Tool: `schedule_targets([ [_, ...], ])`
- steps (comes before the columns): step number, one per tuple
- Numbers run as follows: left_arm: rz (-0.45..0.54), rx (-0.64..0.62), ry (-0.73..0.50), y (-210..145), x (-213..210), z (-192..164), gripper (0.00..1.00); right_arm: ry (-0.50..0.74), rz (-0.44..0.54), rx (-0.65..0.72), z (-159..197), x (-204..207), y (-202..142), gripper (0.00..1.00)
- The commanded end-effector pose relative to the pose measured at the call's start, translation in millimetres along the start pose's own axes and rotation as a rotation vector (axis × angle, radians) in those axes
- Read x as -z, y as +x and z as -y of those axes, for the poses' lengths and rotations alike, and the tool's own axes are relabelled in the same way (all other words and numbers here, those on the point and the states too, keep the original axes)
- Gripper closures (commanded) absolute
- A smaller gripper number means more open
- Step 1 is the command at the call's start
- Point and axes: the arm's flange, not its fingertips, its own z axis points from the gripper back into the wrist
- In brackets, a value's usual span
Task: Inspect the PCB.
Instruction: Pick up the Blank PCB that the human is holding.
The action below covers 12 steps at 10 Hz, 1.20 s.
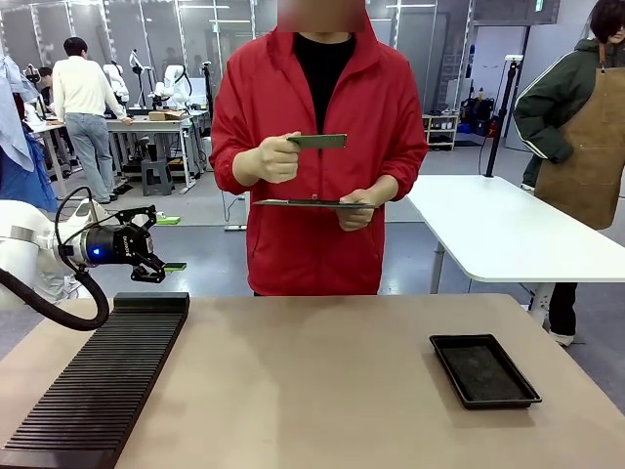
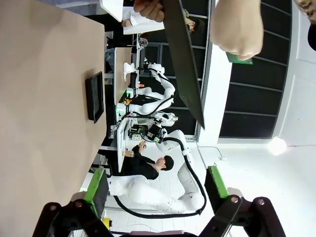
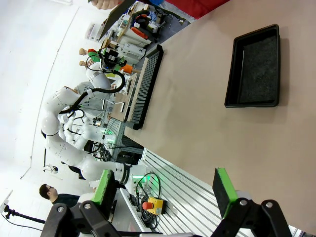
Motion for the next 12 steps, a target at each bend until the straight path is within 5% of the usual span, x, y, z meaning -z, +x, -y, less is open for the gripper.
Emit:
schedule_targets([
  [1, 0.000, -0.002, 0.000, 0, 0, 1, 0.00, 0.013, 0.009, -0.022, -1, -2, 1, 0.00],
  [7, 0.000, 0.000, 0.000, 0, 0, 0, 0.00, 0.013, 0.009, -0.022, -1, -2, 1, 0.00],
  [9, -0.101, 0.041, -0.031, -39, -12, 29, 0.00, 0.013, 0.009, -0.022, -1, -2, 1, 0.00],
  [12, -0.117, 0.116, 0.007, -133, -74, 39, 0.00, 0.013, 0.009, -0.022, -1, -2, 1, 0.00],
])
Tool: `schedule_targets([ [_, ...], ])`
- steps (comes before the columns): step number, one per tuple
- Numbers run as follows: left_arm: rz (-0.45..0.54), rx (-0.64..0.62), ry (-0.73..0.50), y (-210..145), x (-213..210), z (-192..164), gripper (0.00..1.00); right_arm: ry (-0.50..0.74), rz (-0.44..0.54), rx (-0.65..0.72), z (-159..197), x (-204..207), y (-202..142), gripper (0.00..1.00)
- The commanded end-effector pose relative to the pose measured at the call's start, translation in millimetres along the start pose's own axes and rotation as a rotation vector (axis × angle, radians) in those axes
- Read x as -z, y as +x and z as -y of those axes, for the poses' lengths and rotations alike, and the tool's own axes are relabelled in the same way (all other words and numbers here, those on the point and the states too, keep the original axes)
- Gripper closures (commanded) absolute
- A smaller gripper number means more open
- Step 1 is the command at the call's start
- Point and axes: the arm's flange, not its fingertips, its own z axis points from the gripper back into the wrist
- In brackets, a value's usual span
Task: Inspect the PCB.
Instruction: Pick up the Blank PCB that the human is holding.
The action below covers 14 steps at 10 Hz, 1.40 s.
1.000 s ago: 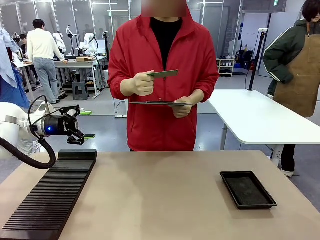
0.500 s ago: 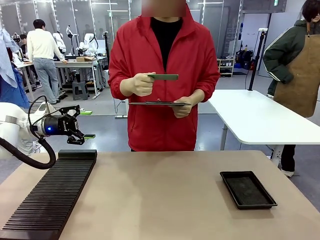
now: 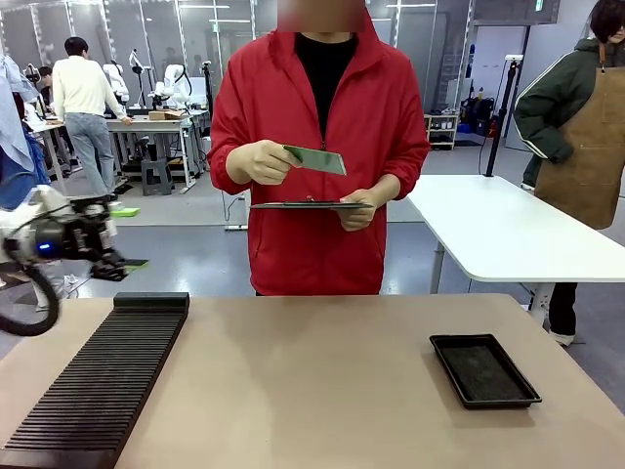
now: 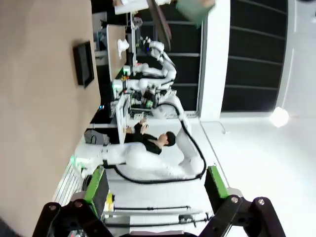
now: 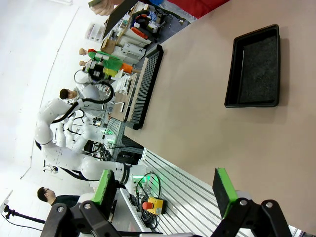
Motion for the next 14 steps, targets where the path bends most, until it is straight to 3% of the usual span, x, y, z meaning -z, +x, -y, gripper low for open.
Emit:
schedule_targets([
  [1, -0.027, 0.081, 0.013, -69, -34, 2, 0.00, 0.013, 0.009, -0.023, -1, -2, 1, 0.00],
  [5, 0.026, 0.180, 0.024, -173, -78, -14, 0.00, 0.013, 0.009, -0.023, -1, -2, 1, 0.00],
  [7, 0.061, 0.209, 0.109, -211, -95, -17, 0.00, 0.013, 0.009, -0.023, -1, -2, 1, 0.00],
  [10, 0.080, 0.240, 0.106, -234, -129, -2, 0.00, 0.013, 0.009, -0.023, -1, -2, 1, 0.00],
  [14, 0.162, 0.180, 0.042, -235, -137, -8, 0.00, 0.013, 0.009, -0.023, -1, -2, 1, 0.00],
])
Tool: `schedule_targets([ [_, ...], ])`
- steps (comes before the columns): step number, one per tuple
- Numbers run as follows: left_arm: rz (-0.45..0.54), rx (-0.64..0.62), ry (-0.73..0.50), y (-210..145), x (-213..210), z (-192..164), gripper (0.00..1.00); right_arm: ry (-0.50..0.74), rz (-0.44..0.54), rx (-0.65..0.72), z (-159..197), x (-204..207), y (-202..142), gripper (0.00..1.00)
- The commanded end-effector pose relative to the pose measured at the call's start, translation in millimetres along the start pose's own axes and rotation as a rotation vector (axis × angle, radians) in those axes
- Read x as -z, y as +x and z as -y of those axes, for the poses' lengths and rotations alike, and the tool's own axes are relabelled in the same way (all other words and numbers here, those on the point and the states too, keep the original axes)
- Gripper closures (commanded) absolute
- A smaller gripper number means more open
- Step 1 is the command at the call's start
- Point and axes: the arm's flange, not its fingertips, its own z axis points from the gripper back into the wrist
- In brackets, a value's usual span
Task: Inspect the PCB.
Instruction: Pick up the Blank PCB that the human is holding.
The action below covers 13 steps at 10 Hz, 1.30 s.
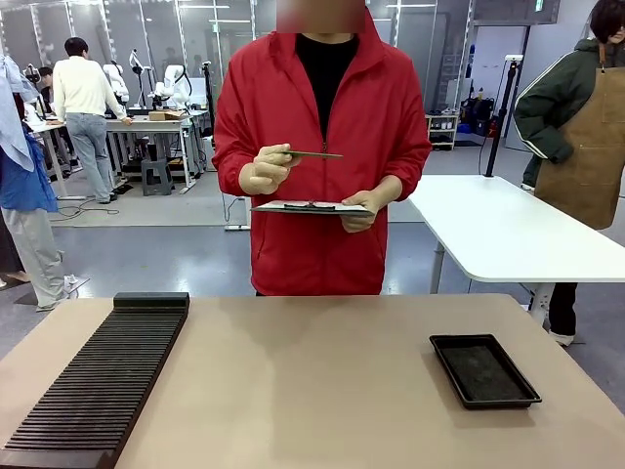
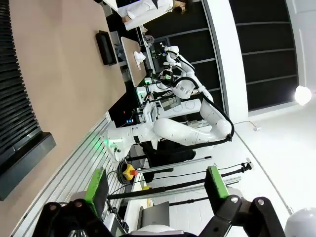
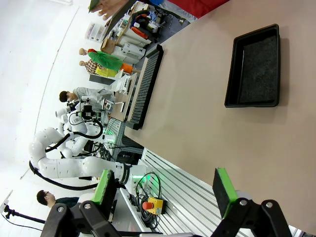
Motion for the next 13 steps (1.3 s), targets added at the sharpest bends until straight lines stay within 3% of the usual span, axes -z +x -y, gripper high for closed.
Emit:
schedule_targets([
  [1, -0.008, 0.012, 0.007, 0.4, 0.6, 3.0, 0.00, 0.013, 0.009, -0.023, -0.6, -2.0, 0.6, 0.00],
  [13, -0.008, 0.012, 0.007, 0.4, 0.6, 3.0, 0.00, 0.013, 0.009, -0.023, -0.6, -2.0, 0.6, 0.00],
])
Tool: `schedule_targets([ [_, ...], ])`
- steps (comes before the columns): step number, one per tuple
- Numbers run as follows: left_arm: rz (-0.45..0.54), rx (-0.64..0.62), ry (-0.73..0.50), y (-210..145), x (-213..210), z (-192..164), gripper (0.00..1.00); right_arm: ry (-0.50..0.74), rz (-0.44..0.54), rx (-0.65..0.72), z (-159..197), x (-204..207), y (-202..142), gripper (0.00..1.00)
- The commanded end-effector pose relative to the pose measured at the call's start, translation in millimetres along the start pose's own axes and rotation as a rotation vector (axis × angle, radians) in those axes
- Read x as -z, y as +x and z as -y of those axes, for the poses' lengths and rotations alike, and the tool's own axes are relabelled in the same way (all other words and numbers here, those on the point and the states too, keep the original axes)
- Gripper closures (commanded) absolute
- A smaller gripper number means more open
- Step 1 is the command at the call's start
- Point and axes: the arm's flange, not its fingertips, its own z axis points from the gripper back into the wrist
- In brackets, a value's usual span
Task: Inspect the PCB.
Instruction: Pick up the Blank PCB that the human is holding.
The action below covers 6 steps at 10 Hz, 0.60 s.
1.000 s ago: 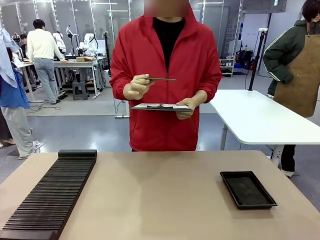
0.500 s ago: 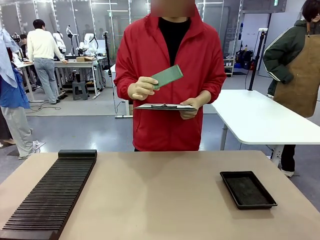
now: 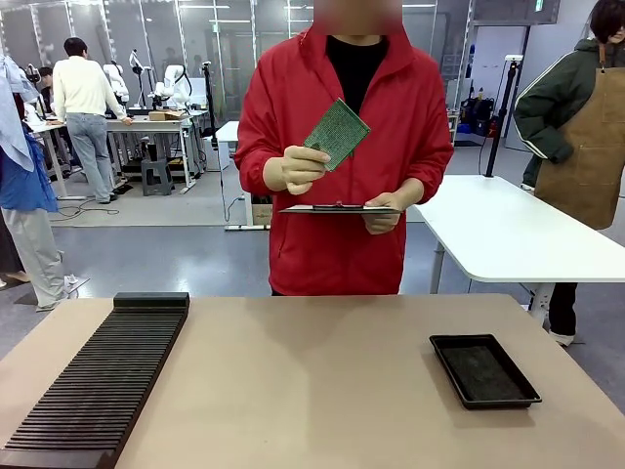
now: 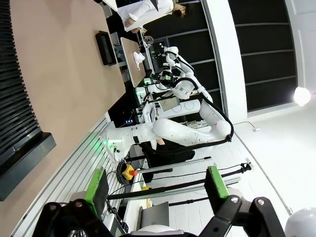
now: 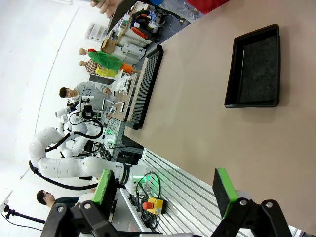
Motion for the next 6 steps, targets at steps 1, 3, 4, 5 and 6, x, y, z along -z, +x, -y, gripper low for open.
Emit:
schedule_targets([
  [1, -0.006, 0.012, 0.007, 0.1, 0.3, 3.8, 0.00, 0.013, 0.009, -0.023, -0.6, -2.0, 0.6, 0.00],
  [3, -0.006, 0.012, 0.007, 0.1, 0.3, 3.8, 0.00, 0.013, 0.009, -0.023, -0.6, -2.0, 0.6, 0.00],
  [4, -0.006, 0.012, 0.007, 0.1, 0.3, 3.8, 0.00, 0.013, 0.009, -0.023, -0.6, -2.0, 0.6, 0.00],
  [5, -0.006, 0.012, 0.007, 0.1, 0.3, 3.8, 0.00, 0.013, 0.009, -0.023, -0.6, -2.0, 0.6, 0.00],
  [6, -0.006, 0.012, 0.007, 0.1, 0.3, 3.8, 0.00, 0.013, 0.009, -0.023, -0.6, -2.0, 0.6, 0.00],
])
